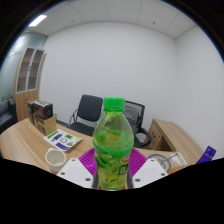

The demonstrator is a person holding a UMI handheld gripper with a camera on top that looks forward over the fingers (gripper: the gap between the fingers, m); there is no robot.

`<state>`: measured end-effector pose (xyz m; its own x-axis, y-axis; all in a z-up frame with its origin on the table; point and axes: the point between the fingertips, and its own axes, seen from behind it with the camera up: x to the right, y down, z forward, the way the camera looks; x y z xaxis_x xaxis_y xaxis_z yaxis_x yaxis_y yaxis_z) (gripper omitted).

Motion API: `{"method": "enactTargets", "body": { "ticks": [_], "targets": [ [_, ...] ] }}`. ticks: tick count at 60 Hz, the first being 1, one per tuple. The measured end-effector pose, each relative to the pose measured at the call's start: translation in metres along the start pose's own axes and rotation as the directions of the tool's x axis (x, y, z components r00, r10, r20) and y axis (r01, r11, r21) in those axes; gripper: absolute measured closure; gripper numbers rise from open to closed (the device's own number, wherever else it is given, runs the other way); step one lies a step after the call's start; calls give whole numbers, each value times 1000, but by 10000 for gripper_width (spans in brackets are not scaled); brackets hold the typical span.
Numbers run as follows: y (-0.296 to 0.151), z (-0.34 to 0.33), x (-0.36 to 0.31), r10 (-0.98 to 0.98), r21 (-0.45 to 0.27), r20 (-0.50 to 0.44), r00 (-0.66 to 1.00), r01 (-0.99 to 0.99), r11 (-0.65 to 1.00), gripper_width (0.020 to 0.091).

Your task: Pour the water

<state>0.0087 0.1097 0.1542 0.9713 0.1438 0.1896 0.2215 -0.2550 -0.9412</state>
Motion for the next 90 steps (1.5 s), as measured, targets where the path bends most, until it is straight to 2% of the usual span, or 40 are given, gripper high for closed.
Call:
{"method": "enactTargets", "body": {
  "ticks": [9,22,24,31,40,43,46,48,58,67,77,90],
  "targets": [
    [33,18,13,130,10,11,991,-130,991,714],
    [75,47,22,157,8,21,987,-157,988,711],
    [73,46,25,163,39,19,986,-164,986,705],
    [74,42,27,175,62,14,984,-176,983,702],
    [74,41,28,181,63,-3,983,-181,981,567],
    [76,39,27,195,43,1,981,-195,980,522],
    [82,34,25,215,9,2,977,-215,977,442],
    [84,28,26,226,-5,-6,974,-226,974,410],
    [100,-41,10,210,-92,-50,976,-214,972,342],
    [89,-122,-41,199,-146,-43,979,-203,968,331],
    [55,-186,-81,187,-151,-72,980,-196,969,322],
    [12,-236,-104,242,-117,-138,960,-259,959,319]
  ]
}}
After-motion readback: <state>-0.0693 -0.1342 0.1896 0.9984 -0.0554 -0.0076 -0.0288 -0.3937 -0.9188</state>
